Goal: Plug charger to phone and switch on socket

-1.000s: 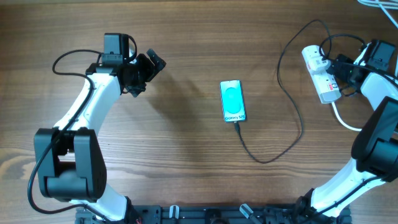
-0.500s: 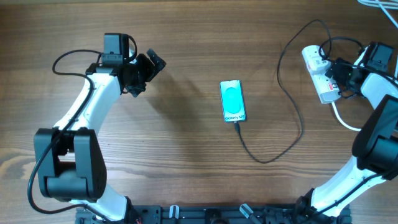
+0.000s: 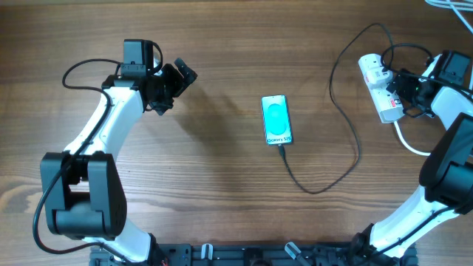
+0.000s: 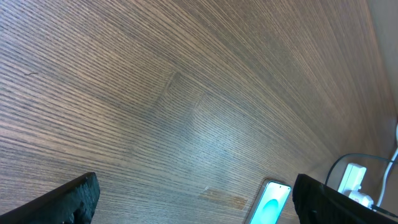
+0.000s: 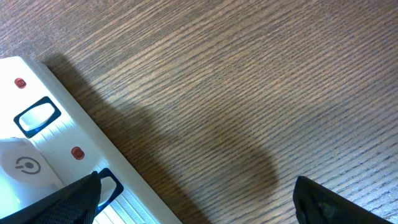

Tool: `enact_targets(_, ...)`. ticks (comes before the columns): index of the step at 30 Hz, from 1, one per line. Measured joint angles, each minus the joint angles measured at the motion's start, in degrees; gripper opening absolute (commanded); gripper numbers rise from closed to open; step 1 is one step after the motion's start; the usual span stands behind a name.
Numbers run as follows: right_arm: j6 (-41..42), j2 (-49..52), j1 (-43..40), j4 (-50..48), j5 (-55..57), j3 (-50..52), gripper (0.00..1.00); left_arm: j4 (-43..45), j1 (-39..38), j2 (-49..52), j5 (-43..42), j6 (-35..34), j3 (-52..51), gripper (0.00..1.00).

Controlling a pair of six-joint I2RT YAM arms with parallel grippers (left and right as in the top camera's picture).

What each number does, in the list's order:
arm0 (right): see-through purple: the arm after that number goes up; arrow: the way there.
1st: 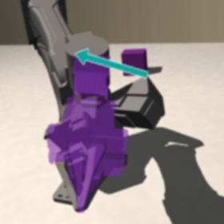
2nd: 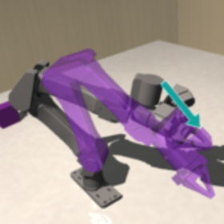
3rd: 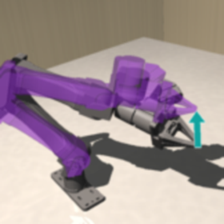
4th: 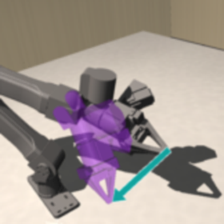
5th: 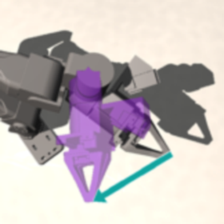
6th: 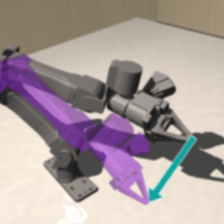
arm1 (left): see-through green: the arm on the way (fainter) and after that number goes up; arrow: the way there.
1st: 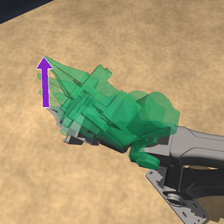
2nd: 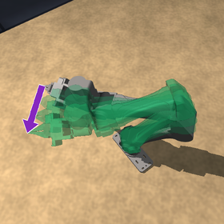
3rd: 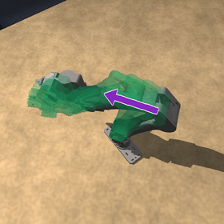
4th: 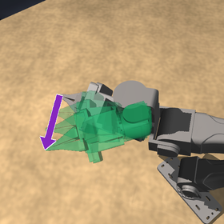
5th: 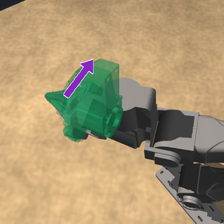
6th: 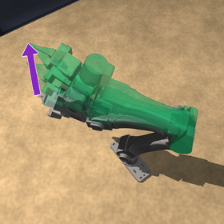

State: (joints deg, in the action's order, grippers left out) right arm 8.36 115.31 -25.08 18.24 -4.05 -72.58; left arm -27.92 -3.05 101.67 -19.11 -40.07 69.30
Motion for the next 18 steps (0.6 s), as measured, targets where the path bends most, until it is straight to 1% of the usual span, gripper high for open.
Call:
enact_targets(10,0.6,0.2,0.0,1.5,-2.2,-0.3,0.99,0.0,0.0,0.0,0.0,0.0,0.0,1.00)
enact_targets(12,0.6,0.2,0.0,1.7,-2.2,-0.4,0.96,0.0,0.0,0.0,0.0,0.0,0.0,1.00)
enact_targets(13,0.6,0.2,0.0,2.3,-2.1,-0.7,0.99,0.0,0.0,0.0,0.0,0.0,0.0,1.00)
enact_targets(14,0.5,0.1,-0.2,4.6,-1.2,-1.7,1.00,0.0,0.0,0.0,0.0,0.0,0.0,1.00)
enact_targets(18,0.3,-1.4,-1.4,8.3,0.0,-2.4,0.99,0.0,0.0,0.0,0.0,0.0,0.0,1.00)
